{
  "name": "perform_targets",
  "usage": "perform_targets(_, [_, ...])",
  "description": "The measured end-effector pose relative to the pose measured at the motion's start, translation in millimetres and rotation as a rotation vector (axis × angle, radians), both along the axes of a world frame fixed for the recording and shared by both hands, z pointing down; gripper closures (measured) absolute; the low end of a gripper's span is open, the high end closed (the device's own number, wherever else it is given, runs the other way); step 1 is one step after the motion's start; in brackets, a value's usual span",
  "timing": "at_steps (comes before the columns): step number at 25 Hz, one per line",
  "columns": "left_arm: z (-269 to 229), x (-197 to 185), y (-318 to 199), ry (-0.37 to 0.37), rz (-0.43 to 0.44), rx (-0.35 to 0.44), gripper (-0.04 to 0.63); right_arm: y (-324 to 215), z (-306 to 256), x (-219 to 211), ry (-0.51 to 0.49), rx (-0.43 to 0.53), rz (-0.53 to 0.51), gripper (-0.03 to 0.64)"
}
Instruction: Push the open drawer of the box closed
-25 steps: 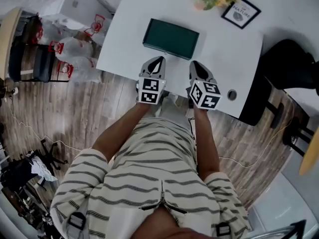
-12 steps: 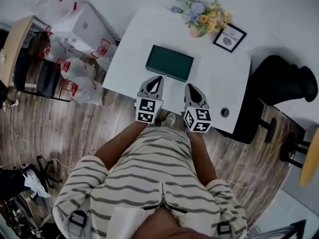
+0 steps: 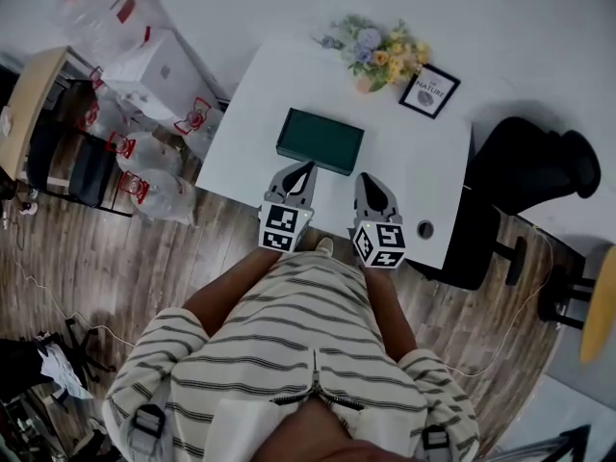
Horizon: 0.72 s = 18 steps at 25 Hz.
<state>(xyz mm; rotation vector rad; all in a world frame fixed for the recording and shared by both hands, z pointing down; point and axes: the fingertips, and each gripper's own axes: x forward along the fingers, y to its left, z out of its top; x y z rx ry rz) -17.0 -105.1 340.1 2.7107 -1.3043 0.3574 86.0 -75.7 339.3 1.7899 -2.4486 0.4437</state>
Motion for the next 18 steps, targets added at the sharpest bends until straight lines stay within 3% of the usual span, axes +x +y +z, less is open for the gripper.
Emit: perform_targets(18, [-10.9, 9.2, -4.4, 0.005, 0.031, 0.052, 0.594, -7.5, -13.1, 8.4, 0.009, 0.063, 0.015, 0.607])
